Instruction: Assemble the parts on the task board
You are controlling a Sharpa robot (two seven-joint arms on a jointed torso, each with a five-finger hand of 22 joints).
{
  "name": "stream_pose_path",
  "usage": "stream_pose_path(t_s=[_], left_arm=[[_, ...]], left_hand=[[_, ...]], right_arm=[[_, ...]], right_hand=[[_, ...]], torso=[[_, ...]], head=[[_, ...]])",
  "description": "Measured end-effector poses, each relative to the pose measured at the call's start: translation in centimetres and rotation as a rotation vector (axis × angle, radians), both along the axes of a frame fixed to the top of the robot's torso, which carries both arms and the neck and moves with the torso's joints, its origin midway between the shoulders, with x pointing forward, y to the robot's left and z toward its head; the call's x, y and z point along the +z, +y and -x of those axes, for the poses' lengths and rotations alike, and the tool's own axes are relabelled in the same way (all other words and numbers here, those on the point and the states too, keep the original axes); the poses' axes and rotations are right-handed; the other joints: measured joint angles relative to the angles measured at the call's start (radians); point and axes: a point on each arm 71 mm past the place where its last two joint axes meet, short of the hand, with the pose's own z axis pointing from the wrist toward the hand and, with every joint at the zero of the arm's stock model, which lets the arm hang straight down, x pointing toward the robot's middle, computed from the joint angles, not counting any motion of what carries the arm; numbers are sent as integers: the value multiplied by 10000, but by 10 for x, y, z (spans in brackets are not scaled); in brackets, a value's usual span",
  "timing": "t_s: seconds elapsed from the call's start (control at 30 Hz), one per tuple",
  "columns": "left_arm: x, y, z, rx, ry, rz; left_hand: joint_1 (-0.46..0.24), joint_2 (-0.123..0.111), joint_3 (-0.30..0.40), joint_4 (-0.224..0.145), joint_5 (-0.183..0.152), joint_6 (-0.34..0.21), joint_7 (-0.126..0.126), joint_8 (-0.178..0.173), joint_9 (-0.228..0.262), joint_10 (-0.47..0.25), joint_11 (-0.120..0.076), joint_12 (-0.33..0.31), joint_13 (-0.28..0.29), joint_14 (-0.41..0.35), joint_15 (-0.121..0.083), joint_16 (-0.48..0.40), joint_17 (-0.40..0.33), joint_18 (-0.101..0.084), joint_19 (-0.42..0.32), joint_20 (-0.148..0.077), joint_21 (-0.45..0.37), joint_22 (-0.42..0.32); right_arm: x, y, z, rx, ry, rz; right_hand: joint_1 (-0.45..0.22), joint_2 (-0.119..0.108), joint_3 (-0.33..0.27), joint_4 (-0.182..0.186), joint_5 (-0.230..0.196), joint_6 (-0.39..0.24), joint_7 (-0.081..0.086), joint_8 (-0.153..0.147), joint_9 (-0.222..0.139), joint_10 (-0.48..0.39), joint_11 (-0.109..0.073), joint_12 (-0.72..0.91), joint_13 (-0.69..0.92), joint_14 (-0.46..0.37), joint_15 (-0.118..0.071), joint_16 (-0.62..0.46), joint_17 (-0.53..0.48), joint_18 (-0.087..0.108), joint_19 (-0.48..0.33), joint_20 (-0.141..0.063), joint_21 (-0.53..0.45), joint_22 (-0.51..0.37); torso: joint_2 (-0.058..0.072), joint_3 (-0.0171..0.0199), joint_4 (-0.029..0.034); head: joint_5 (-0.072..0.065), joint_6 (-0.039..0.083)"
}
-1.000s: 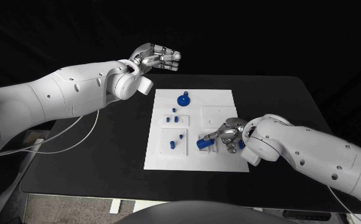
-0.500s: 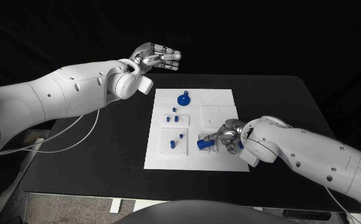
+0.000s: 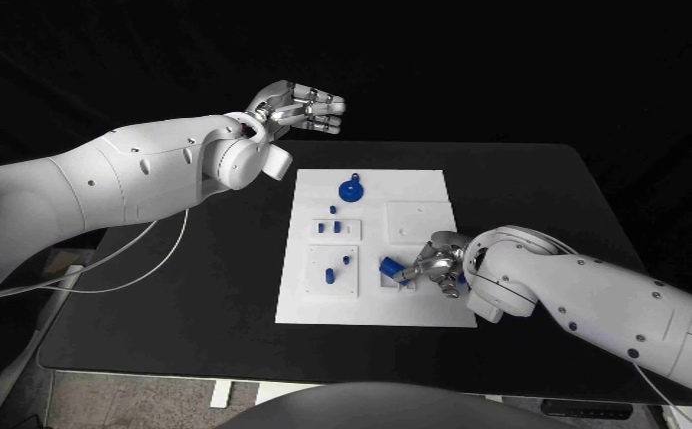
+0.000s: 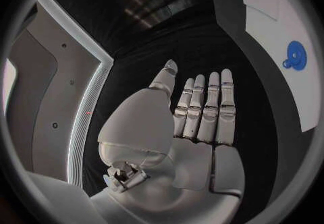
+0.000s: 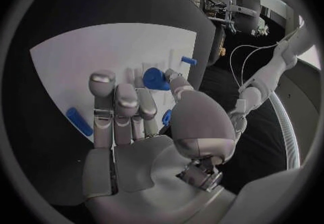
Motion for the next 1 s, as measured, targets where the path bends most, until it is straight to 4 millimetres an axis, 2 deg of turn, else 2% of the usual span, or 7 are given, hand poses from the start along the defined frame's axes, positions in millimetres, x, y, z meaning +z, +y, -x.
stream_pose_path(t_s=[0.1,0.43,0.6,0.73,0.9,1.0], left_arm=[[0,0,0,-1,1,0],[0,0,0,-4,10,-3],[0,0,0,-4,19,-6],[0,0,0,-2,28,-10],[0,0,0,1,37,-14],[0,0,0,-1,43,-15]], left_hand=[[0,0,0,0,0,0,0,0,0,0,0,0,0,0,0,0,0,1,0,0,0,0],[0,0,0,0,0,0,0,0,0,0,0,0,0,0,0,0,0,0,0,0,0,0],[0,0,0,0,0,0,0,0,0,0,0,0,0,0,0,0,0,0,0,0,0,0],[0,0,0,0,0,0,0,0,0,0,0,0,0,0,0,0,0,1,0,0,0,0],[0,0,0,0,0,0,0,0,0,0,0,0,0,0,0,0,0,0,0,0,0,0],[0,0,0,0,0,0,0,0,-1,0,0,0,0,0,0,0,0,0,0,0,0,0]], right_arm=[[0,1,1,255,-103,163],[1,3,1,663,-433,423],[2,4,2,757,-539,451],[2,4,2,787,-626,448],[3,4,2,739,-739,392],[4,4,2,729,-811,318]], right_hand=[[84,-84,-60,104,-40,-25,23,-1,-6,0,0,0,-9,0,0,0,0,0,0,0,0,0],[158,-158,-65,320,-186,-22,21,0,8,0,0,1,-9,0,0,0,1,0,0,0,-37,0],[158,-158,-68,483,-388,-22,20,0,8,0,0,1,-20,0,0,-38,-7,0,0,0,-37,0],[153,-153,-68,594,-389,-4,2,0,21,0,0,1,-20,0,0,-38,-15,0,0,0,-37,0],[-217,216,16,621,-346,387,-119,-2,30,40,-39,1,-19,55,-51,-38,-15,1,-21,-21,-37,0],[-314,310,138,498,-277,626,-182,-24,28,54,-96,1,-19,57,-51,-38,-26,0,-6,-68,-37,0]], torso=[[0,0,3],[0,-1,12],[0,-5,12],[0,-4,8],[0,-4,7],[0,-5,8]], head=[[-9,4],[-29,12],[-31,13],[-34,26],[-39,40],[-39,40]])
